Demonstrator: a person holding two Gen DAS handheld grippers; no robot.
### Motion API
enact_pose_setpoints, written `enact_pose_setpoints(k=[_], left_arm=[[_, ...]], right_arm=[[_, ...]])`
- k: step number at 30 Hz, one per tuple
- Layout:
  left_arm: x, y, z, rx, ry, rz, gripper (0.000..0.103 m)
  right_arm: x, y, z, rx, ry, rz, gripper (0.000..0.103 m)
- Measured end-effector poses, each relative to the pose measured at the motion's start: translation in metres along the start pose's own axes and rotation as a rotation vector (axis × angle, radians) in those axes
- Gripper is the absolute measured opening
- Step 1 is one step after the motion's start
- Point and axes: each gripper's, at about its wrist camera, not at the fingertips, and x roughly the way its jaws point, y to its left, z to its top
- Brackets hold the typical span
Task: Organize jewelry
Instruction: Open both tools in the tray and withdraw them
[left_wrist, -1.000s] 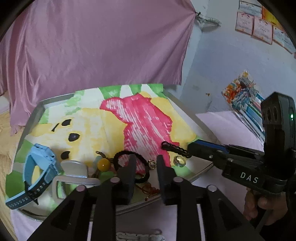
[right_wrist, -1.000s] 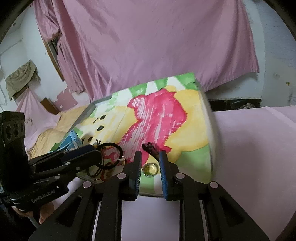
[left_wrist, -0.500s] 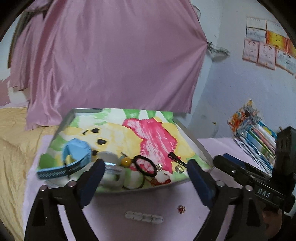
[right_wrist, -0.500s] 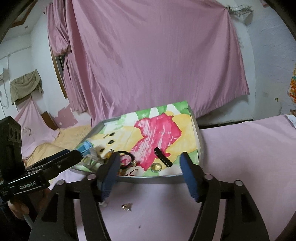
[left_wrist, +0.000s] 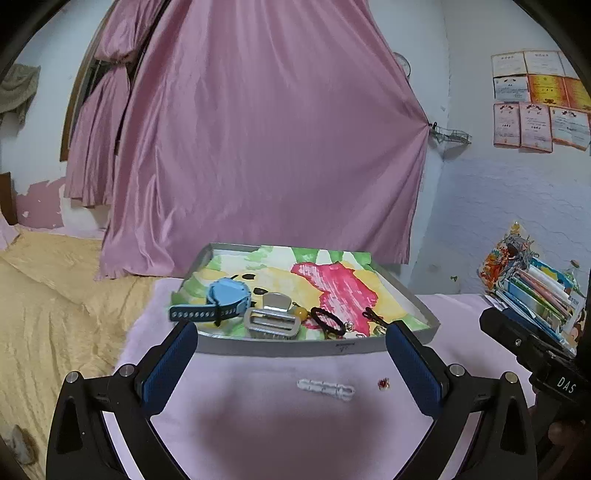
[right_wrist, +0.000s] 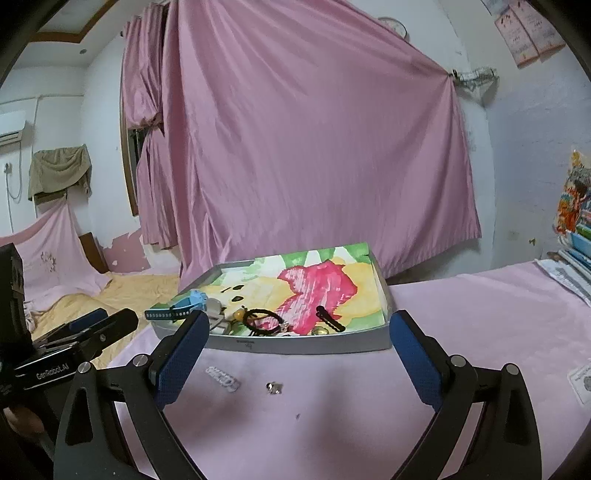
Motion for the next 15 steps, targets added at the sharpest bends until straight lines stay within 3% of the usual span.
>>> enact_pose_setpoints(k=[7, 15], left_arm=[[-0.028, 0.002, -0.017, 0.002, -0.065, 0.031, 0.102], [-0.045, 0.002, -0.033, 0.007, -0.076, 0.051, 0.102]], right_arm=[[-0.025, 0.005, -0.015, -0.019, -0.035, -0.006, 0.096], [-0.036, 0.006, -0.031, -0.031, -0.024, -0.011, 0.096]])
